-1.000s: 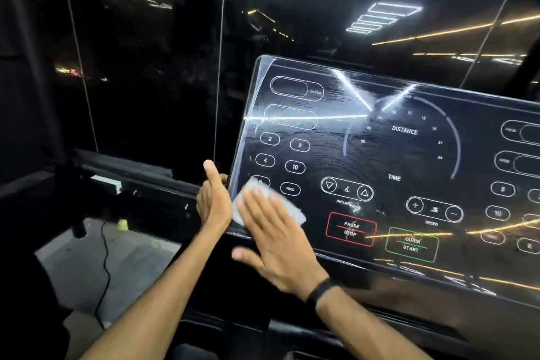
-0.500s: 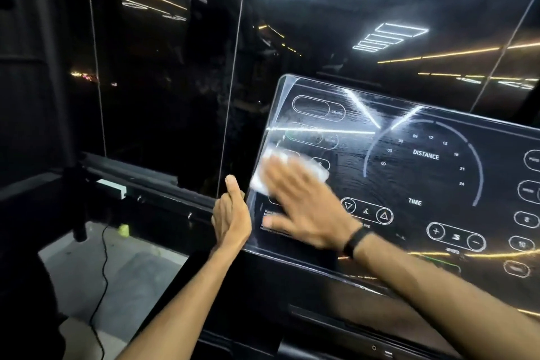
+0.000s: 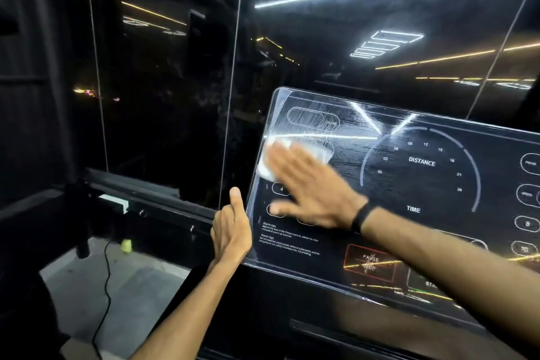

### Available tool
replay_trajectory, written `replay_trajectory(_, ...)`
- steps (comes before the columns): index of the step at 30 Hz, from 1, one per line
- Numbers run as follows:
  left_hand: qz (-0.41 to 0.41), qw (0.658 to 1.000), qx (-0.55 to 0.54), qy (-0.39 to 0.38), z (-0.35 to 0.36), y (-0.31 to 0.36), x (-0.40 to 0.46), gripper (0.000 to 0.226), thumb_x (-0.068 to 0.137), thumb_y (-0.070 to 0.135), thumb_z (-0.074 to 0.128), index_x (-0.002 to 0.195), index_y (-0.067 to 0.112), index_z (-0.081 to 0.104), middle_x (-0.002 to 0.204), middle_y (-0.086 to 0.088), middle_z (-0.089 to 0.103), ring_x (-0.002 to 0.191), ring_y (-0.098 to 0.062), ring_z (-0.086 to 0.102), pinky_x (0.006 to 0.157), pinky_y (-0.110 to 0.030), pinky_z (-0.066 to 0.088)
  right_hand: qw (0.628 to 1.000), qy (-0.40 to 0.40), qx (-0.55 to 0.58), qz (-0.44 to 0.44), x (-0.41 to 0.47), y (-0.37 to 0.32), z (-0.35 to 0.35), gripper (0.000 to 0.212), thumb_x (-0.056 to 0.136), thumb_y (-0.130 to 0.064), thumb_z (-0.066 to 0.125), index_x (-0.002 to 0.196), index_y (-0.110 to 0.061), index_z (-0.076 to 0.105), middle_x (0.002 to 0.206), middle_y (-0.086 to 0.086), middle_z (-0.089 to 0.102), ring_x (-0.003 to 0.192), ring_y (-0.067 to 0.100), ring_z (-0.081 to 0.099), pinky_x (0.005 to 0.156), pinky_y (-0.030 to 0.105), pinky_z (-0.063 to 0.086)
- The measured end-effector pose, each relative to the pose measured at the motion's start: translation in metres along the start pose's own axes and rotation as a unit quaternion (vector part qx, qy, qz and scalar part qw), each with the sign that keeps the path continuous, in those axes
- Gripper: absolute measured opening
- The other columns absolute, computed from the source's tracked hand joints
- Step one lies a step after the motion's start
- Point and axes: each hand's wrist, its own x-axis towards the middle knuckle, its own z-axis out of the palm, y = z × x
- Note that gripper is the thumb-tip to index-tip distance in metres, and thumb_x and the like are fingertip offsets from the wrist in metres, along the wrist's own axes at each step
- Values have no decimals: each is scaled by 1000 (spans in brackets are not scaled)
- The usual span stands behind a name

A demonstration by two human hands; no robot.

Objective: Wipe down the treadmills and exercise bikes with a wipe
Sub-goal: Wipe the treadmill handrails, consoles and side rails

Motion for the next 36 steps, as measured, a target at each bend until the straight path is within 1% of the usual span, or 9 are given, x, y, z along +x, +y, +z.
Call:
replay_trajectory(4,-2,1000,16,-2,0,1,-1,77,104,50,10,75,3,62,82,-14,63,92,-34,56,90,-45,38,990,-38,-33,-135,-22,-7,6,90,95,-72,13,159,-9,13,165,11,5,154,23,-2,125,39,0)
replay_trajectory(10,0,999,29,15,2,1,-2,84,104,50,12,77,-12,61,62,0,47,59,-8,41,75,-38,34,985,46,3,167,41,78,-31,93,94,-72,4,159,-7,13,167,13,9,155,24,3,124,36,-8)
replay_trajectory(13,13,999,41,12,2,0,2,79,103,53,10,71,1,60,67,-3,53,71,-24,52,78,-40,37,991,46,10,122,26,29,-7,94,94,-73,15,159,-5,11,166,14,5,155,26,-2,125,47,2)
replay_trajectory(16,30,997,60,40,2,19,11,83,99,59,5,108,7,69,104,-21,69,106,-41,59,94,-48,41,997,45,-10,54,14,7,9,87,96,-71,20,160,-11,14,167,8,10,155,22,2,125,45,7)
replay_trajectory(19,105,988,60,98,16,72,28,69,101,57,12,126,14,60,125,-17,64,117,-38,56,97,-47,39,990,61,29,123,24,35,-5,86,97,-71,5,159,-13,19,167,6,13,155,21,6,125,46,10)
replay_trajectory(23,280,951,80,106,45,135,43,85,94,66,3,154,11,29,160,-13,31,148,-25,26,123,-43,14,940,107,55,318,-1,80,-12,86,98,-70,9,159,-10,18,167,9,10,155,22,3,125,42,2)
replay_trajectory(30,359,916,160,79,71,146,60,78,98,60,5,159,11,9,166,-13,-7,153,-26,-9,123,-47,-11,778,131,76,610,-138,44,6,100,94,-75,4,157,3,8,165,23,2,154,33,-2,122,53,11)
replay_trajectory(34,438,875,203,44,85,178,56,80,98,58,3,151,8,36,161,-14,28,152,-26,15,122,-45,-14,911,84,105,391,-105,-22,20,91,97,-72,10,158,-5,5,165,17,-6,154,28,-10,123,47,-2)
replay_trajectory(36,442,878,186,-18,94,205,47,84,98,58,2,115,7,66,128,-16,64,132,-32,48,122,-49,8,944,85,101,301,-91,8,14,83,99,-67,10,160,-11,7,167,9,-5,154,21,-10,124,44,-1)
